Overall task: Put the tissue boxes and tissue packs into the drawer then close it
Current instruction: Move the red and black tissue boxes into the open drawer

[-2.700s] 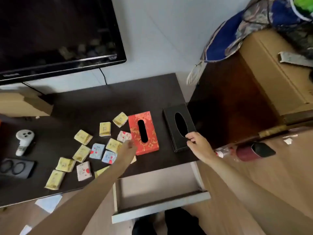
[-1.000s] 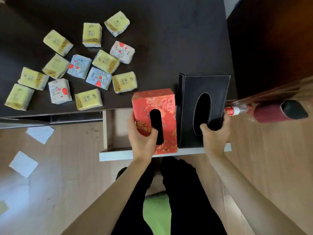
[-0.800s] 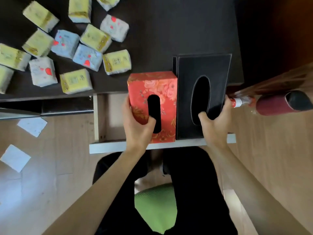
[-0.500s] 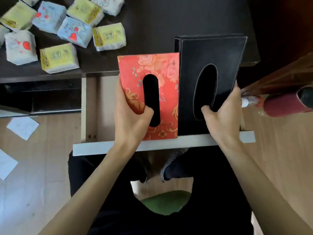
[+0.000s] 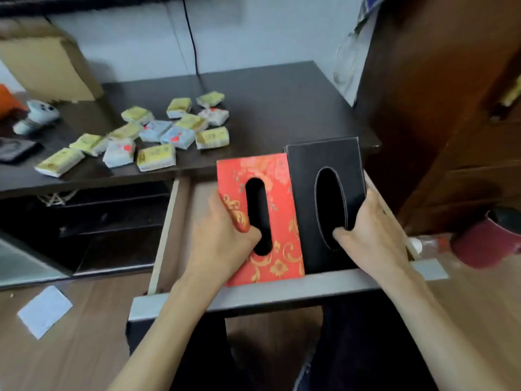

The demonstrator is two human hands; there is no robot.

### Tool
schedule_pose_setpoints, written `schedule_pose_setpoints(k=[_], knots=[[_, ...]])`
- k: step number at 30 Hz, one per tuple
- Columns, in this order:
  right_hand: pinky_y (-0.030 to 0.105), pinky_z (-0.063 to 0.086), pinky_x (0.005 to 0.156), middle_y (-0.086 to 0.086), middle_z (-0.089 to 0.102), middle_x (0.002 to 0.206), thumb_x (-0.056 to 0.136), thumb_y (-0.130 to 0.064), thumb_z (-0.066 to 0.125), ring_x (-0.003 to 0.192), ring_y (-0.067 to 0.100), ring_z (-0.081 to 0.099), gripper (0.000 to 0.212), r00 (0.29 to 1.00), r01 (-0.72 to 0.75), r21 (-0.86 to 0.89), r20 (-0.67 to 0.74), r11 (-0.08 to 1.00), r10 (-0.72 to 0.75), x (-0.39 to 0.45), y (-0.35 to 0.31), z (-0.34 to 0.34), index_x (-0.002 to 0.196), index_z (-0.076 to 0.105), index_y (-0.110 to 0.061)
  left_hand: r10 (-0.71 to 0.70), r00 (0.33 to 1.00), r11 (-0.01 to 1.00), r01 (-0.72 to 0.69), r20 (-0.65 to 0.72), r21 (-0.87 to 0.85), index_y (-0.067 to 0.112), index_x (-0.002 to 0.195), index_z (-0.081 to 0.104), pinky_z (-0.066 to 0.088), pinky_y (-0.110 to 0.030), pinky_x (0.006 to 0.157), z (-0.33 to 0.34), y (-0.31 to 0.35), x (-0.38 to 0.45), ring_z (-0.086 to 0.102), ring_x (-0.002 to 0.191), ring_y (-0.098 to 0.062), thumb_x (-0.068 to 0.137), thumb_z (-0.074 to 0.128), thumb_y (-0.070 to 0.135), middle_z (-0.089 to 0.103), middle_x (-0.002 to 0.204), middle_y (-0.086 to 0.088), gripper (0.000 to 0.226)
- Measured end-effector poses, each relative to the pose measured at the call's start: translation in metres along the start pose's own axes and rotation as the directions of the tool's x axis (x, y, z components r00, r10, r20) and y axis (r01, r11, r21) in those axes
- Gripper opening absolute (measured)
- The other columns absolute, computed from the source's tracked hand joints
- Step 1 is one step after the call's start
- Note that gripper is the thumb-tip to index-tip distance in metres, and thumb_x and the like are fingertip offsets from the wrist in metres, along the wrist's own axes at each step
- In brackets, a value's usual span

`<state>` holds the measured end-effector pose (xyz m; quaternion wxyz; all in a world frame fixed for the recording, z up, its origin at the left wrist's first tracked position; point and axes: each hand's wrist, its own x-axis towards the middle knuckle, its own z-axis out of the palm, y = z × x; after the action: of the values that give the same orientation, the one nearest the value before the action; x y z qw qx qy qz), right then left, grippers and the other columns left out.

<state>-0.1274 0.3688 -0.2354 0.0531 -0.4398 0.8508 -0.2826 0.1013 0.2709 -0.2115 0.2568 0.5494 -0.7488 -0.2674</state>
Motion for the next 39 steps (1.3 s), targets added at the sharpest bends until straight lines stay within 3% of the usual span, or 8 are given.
schedule_pose_setpoints(k=[6,13,21,24,26,29,33,39], knots=[[0.035,0.047,0.069,0.013,0.052,0.148,0.083,-0.029,0.076,0.103,0.037,0.068,0.102,0.992,0.101,-0.148,0.084,0.984,-0.089,-0.018,0.016,0.004,0.157,0.007,-0.015,0.024,0.999,0.998,-0.026,0.036,0.055,0.026,0.089,0.033,0.026,-0.020,0.049,0.003,-0.019,-0.014,0.043,0.059,-0.003,0.070,0.072,0.039,0.053,0.073,0.009,0.045],[0.034,0.041,0.071,0.015,0.033,0.161,0.083,-0.042,0.070,0.121,0.038,0.060,0.113,0.959,0.203,-0.269,0.248,0.942,-0.136,0.008,0.033,0.008,0.157,-0.014,-0.022,0.007,0.972,0.981,-0.052,0.237,0.185,0.028,0.081,0.033,0.030,-0.024,0.049,0.011,-0.034,0.008,0.047,0.063,-0.008,0.061,0.060,0.059,0.053,0.074,0.007,0.046],[0.042,0.045,0.084,0.007,0.041,0.152,0.085,-0.046,0.061,0.135,0.035,0.044,0.090,0.920,0.279,-0.360,0.367,0.890,-0.140,0.020,0.046,0.011,0.158,0.014,-0.021,-0.040,0.933,0.948,-0.078,0.357,0.310,0.025,0.093,0.033,0.032,-0.024,0.051,0.024,-0.048,0.022,0.045,0.067,-0.006,0.076,0.065,0.054,0.052,0.081,0.008,0.046],[0.041,0.045,0.077,0.002,0.045,0.152,0.091,-0.055,0.054,0.127,0.032,0.055,0.077,0.915,0.330,-0.437,0.367,0.836,-0.169,0.026,0.044,0.003,0.156,0.027,-0.023,-0.007,0.916,0.925,-0.146,0.401,0.350,0.021,0.123,0.034,0.047,-0.035,0.070,0.019,-0.047,0.030,0.060,0.090,-0.019,0.076,0.062,0.064,0.058,0.114,0.003,0.069],[0.040,0.042,0.073,-0.004,0.048,0.149,0.093,-0.060,0.050,0.117,0.030,0.063,0.067,0.912,0.377,-0.443,0.332,0.813,-0.241,0.043,0.040,-0.004,0.149,0.040,-0.027,0.079,0.906,0.878,-0.261,0.416,0.400,0.022,0.150,0.013,0.046,-0.042,0.094,0.015,-0.041,0.044,0.050,0.128,-0.026,0.075,0.061,0.069,0.034,0.153,0.002,0.100],[0.039,0.047,0.080,-0.008,0.044,0.151,0.094,-0.059,0.054,0.127,0.021,0.056,0.064,0.862,0.488,-0.370,0.346,0.791,-0.370,0.080,0.032,-0.010,0.148,0.042,-0.029,0.216,0.843,0.894,-0.374,0.493,0.248,0.024,0.158,0.009,0.023,-0.040,0.120,0.017,-0.025,0.070,0.017,0.151,-0.018,0.082,0.055,0.071,0.011,0.166,0.003,0.101],[0.041,0.035,0.117,-0.004,0.028,0.166,0.092,-0.048,0.065,0.151,0.017,0.024,0.082,0.746,0.555,-0.212,0.555,0.805,-0.368,0.113,0.027,0.008,0.160,0.025,-0.023,0.245,0.691,0.917,-0.394,0.680,0.070,0.026,0.154,0.027,0.021,-0.039,0.119,0.030,-0.015,0.092,0.024,0.145,-0.018,0.091,0.056,0.056,0.032,0.157,0.002,0.076],[0.040,0.031,0.119,-0.002,0.032,0.164,0.088,-0.034,0.066,0.150,0.017,0.024,0.083,0.752,0.514,-0.129,0.543,0.848,-0.374,0.117,0.037,0.025,0.160,0.027,-0.019,0.262,0.669,0.938,-0.345,0.696,-0.022,0.031,0.153,0.030,0.024,-0.032,0.113,0.031,-0.032,0.098,0.029,0.131,-0.010,0.087,0.060,0.025,0.040,0.142,0.011,0.072]])
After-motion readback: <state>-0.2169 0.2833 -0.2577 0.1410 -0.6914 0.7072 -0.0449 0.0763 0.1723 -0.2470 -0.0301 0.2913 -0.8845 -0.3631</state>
